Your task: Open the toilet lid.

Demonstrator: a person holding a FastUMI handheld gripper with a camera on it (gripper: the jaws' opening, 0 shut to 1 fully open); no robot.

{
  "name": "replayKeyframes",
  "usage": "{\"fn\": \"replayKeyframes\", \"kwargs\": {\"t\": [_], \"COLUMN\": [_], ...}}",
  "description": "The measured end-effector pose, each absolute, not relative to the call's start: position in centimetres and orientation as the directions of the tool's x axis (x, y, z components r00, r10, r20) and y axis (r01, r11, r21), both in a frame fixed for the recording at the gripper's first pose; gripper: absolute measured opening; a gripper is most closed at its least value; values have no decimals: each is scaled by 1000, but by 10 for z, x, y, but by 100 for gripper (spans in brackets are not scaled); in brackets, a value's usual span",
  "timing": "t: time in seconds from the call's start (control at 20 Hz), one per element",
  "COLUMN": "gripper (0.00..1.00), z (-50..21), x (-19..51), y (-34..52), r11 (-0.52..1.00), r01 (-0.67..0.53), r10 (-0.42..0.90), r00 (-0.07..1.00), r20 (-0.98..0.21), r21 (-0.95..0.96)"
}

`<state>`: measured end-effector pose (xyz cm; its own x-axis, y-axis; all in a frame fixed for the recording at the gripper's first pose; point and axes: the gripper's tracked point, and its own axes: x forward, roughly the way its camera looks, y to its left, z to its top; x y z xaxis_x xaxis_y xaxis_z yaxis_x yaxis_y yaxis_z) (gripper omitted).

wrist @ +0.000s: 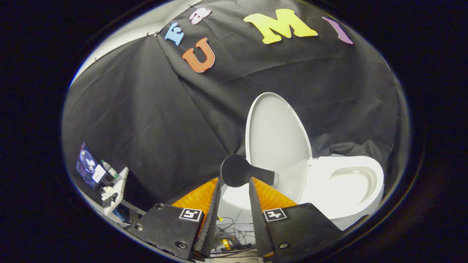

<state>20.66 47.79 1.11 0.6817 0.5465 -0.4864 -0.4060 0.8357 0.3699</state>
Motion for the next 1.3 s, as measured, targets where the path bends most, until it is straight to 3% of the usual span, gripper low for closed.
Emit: {"fn": "replayKeyframes", "kwargs": {"t": [0.1, 0.2, 0.75, 1.3], "gripper": [48, 77, 78, 78], "z": [10, 3, -8, -15], "x": [206, 203, 152, 71], "y": [464, 442, 294, 131], "r11": [839, 853, 916, 990], "r01": [-407, -401, -319, -138], "r10": [541, 520, 394, 144], "r00": [694, 706, 827, 943], "r20": [-475, -481, -400, -300], "r21": [362, 334, 244, 41]}}
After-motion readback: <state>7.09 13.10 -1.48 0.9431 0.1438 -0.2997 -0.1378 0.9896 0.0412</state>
